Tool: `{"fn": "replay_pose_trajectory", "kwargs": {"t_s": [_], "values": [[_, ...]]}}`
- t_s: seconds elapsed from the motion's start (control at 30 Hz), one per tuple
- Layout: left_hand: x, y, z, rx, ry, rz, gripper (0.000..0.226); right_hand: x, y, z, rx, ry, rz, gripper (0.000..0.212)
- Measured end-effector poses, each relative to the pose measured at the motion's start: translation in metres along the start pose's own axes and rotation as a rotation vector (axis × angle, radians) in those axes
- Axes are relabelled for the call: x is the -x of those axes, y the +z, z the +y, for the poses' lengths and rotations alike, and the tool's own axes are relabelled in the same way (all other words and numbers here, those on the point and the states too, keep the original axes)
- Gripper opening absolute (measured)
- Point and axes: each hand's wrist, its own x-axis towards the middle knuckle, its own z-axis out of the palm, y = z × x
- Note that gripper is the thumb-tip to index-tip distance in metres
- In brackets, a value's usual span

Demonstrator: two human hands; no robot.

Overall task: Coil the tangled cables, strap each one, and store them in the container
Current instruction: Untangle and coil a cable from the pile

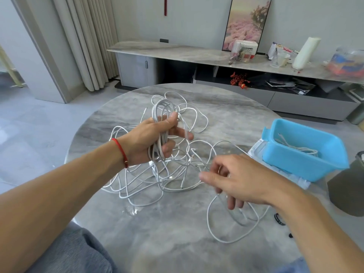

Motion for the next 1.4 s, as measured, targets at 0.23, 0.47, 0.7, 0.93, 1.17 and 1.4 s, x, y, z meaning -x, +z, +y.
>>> {"fn": "replay_pose_trajectory", "kwargs": {"t_s": [0.23, 0.47, 0.7, 0.93, 1.17, 1.4], "values": [[0.000, 0.020, -0.005, 0.091, -0.060, -0.221, 0.035, -0.025, 0.022, -0.013, 0.062, -0.204, 0.409, 0.029], [0.001, 0.012, -0.011, -0.190, -0.062, -0.079, 0.035, -0.017, 0.004, -0.009, -0.052, -0.298, 0.562, 0.029], [0.003, 0.025, -0.023, -0.347, -0.217, -0.211, 0.034, -0.012, 0.005, -0.015, -0.078, -0.359, 0.576, 0.024], [0.007, 0.033, -0.017, -0.218, -0.123, -0.262, 0.033, -0.017, 0.011, -0.016, -0.150, -0.104, 0.587, 0.039], [0.002, 0.044, -0.021, -0.271, -0.064, -0.215, 0.046, -0.016, 0.013, -0.024, 0.061, -0.022, 0.758, 0.059], [0.004, 0.051, -0.026, -0.225, -0.059, -0.251, 0.040, -0.019, 0.012, -0.015, -0.186, -0.052, 0.801, 0.017]]}}
